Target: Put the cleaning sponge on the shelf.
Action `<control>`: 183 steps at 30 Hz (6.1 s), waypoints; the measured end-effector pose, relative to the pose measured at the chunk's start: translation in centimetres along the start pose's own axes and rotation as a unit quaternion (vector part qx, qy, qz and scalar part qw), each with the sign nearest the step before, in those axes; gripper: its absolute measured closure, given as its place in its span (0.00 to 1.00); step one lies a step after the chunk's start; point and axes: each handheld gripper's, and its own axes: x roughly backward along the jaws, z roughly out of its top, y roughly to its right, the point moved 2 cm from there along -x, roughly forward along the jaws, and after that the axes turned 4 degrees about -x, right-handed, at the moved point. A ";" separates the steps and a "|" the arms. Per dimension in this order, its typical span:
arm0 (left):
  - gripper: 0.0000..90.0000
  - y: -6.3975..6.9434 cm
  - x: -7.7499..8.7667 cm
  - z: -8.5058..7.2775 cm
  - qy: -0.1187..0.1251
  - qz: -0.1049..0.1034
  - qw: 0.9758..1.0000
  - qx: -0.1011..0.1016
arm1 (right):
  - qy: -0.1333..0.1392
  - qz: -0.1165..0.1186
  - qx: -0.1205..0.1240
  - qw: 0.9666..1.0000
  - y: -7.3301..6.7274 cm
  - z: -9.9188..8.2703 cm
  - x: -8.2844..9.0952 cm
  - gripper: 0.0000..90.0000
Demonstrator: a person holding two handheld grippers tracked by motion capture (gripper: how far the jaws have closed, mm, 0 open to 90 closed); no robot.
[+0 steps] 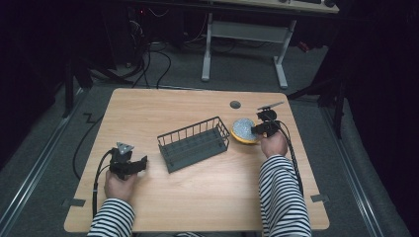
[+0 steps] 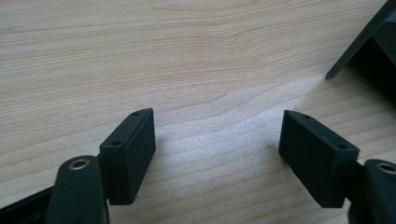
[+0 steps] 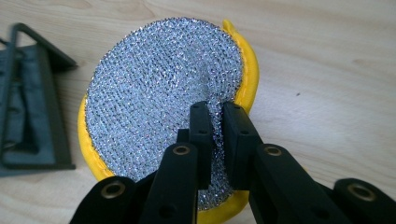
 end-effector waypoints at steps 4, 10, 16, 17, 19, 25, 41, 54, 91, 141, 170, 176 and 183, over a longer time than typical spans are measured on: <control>0.31 0.0 0.0 0.0 0.001 0.000 1.000 0.001 | 0.028 0.010 0.012 0.999 0.3 0.2 2.9 0.94; 0.31 0.0 0.0 0.0 0.001 -0.001 1.000 0.000 | 0.062 0.034 -0.003 0.997 1.2 0.1 5.6 0.94; 0.31 0.0 0.0 0.0 0.001 -0.001 1.000 0.000 | 0.089 0.056 0.018 0.994 0.7 0.0 8.0 0.94; 0.31 0.0 0.0 0.0 0.001 -0.001 1.000 0.000 | 0.098 0.066 0.023 0.993 0.4 0.1 8.5 0.94; 0.31 0.0 0.0 0.0 0.001 -0.001 1.000 0.001 | 0.108 0.076 0.032 0.991 -0.3 0.4 9.2 0.94; 0.31 0.0 0.0 0.0 0.001 -0.001 1.000 0.000 | 0.124 0.097 0.070 0.985 -2.7 1.1 10.5 0.94; 0.31 0.0 0.0 0.0 0.001 -0.002 1.000 0.000 | 0.124 0.148 0.147 0.970 -10.1 3.1 10.4 0.94; 0.31 0.0 0.0 0.0 0.000 -0.002 1.000 -0.002 | 0.092 0.168 0.177 0.966 -13.8 3.4 6.8 0.94; 0.30 0.0 0.0 0.0 0.000 -0.003 1.000 -0.003 | 0.049 0.113 0.209 0.970 -15.0 1.7 1.4 0.95; 0.30 0.0 0.0 0.0 0.001 -0.003 1.000 -0.002 | 0.071 0.084 0.232 0.967 -15.2 0.3 2.0 0.98; 0.30 0.0 0.0 0.0 0.001 -0.003 1.000 -0.003 | 0.123 0.093 0.144 0.977 -9.0 -1.6 6.0 0.62; 0.30 0.0 0.0 0.0 0.000 -0.003 1.000 -0.003 | 0.129 0.091 0.112 0.981 -6.4 -3.0 6.5 0.62; 0.30 0.0 0.0 0.0 0.000 -0.003 1.000 -0.003 | 0.135 0.089 0.090 0.983 -4.6 -4.2 6.8 0.62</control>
